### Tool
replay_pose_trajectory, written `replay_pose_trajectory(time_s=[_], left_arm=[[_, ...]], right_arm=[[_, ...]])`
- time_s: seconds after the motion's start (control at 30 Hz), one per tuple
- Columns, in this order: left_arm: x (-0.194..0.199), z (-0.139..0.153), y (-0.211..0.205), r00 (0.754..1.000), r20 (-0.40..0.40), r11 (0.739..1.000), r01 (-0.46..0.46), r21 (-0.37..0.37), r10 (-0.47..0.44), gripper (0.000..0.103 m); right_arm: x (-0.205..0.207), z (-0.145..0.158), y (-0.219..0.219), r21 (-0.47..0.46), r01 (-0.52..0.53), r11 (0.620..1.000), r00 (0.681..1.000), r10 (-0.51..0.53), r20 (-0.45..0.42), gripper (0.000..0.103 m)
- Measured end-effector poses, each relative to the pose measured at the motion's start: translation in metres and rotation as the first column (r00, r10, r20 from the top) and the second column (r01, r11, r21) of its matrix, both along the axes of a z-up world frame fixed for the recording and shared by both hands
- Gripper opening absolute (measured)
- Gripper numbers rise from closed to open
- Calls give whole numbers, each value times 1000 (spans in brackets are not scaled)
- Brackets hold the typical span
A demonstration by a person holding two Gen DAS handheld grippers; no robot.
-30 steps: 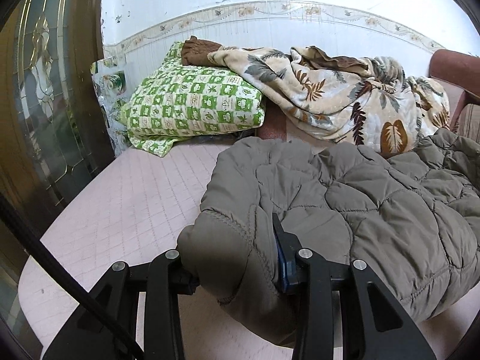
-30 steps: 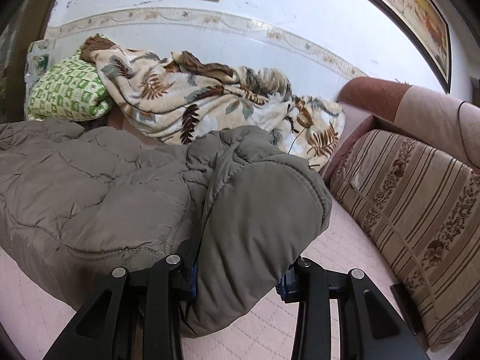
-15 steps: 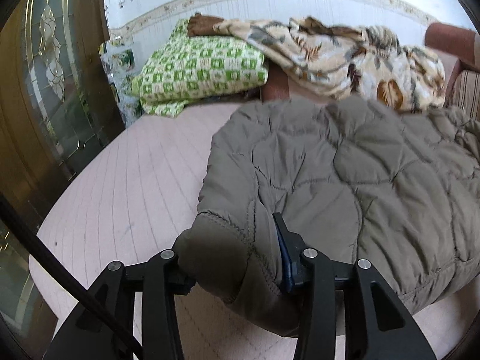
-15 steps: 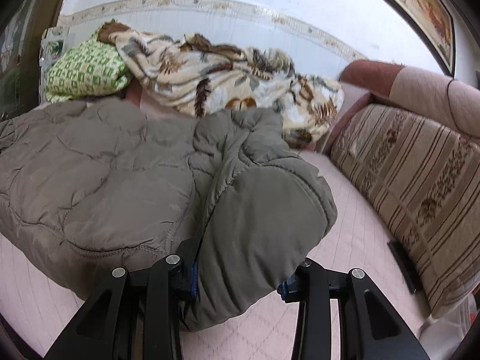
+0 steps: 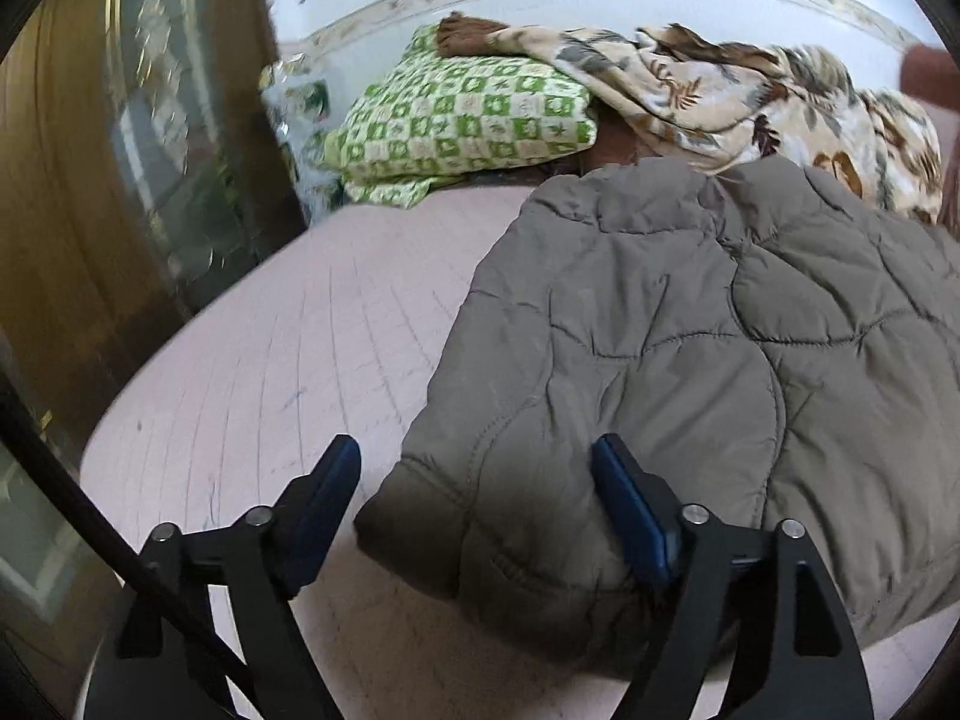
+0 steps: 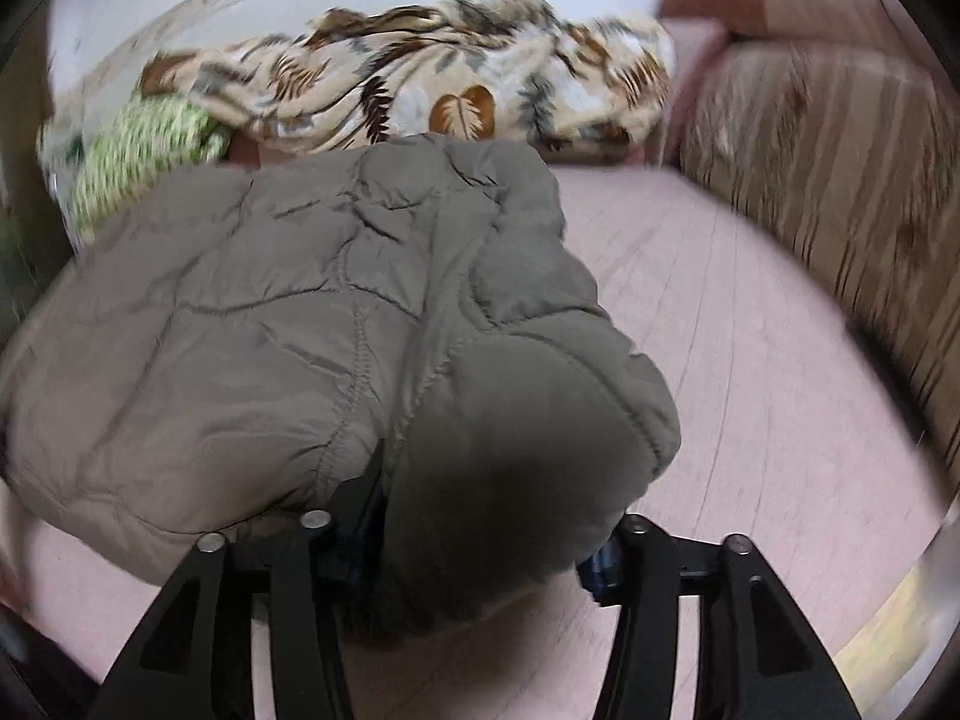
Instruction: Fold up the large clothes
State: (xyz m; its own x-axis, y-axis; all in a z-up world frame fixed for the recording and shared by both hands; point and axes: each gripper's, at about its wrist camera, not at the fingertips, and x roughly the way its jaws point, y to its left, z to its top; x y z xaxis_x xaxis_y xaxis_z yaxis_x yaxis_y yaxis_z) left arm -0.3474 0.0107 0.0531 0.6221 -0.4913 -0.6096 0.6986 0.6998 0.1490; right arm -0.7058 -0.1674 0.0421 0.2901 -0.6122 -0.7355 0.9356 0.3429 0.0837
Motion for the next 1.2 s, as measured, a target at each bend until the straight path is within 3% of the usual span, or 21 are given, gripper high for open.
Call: replay_pose_trajectory(time_s=[0.13, 0.3, 0.37, 0.43, 0.47, 0.53, 0.7, 0.8, 0.87, 0.97, 1.07, 1.2], left_arm=[[-14, 8, 20, 1000, -9, 1000, 14, -16, -14, 80], [-44, 25, 46, 999, 34, 998, 32, -46, -31, 80], [-55, 32, 53, 996, 78, 996, 41, -83, -34, 81], [-62, 44, 47, 988, 142, 992, 70, -109, -55, 81], [-63, 49, 42, 985, 161, 991, 80, -111, -62, 81], [-57, 51, 25, 985, 142, 989, 115, -95, -101, 86], [-29, 8, -11, 991, 26, 991, 129, 38, -130, 86], [-27, -1, -14, 993, 26, 993, 116, 21, -116, 89], [-28, -1, -15, 992, 42, 993, 115, 22, -116, 89], [-30, 7, -7, 995, 40, 996, 91, -20, -90, 88], [-40, 24, 1, 991, 111, 994, 83, -72, -75, 88], [-60, 49, -11, 979, 126, 977, 175, -124, -159, 88]], right_arm=[[-33, 6, 23, 68, 31, 997, 989, -40, 141, 76], [-50, 25, 65, 0, 30, 1000, 987, -29, 160, 76], [-52, 38, 78, -68, 31, 997, 986, -19, 167, 75], [-48, 57, 85, -158, 18, 987, 988, 7, 154, 62], [-43, 64, 84, -186, 3, 982, 990, 24, 139, 62], [-29, 72, 70, -199, -32, 980, 994, 52, 95, 61], [-18, 38, 17, -95, 14, 995, 999, -10, 37, 56], [-22, 1, -1, 20, 27, 999, 1000, -27, 9, 56], [-26, -4, -2, 24, 32, 999, 999, -33, 39, 56], [-27, 1, 3, 0, 32, 999, 999, -32, 24, 57], [-36, 20, 18, -97, 76, 992, 995, -69, 70, 57], [-30, 43, 30, -206, 58, 977, 996, -42, 82, 57]])
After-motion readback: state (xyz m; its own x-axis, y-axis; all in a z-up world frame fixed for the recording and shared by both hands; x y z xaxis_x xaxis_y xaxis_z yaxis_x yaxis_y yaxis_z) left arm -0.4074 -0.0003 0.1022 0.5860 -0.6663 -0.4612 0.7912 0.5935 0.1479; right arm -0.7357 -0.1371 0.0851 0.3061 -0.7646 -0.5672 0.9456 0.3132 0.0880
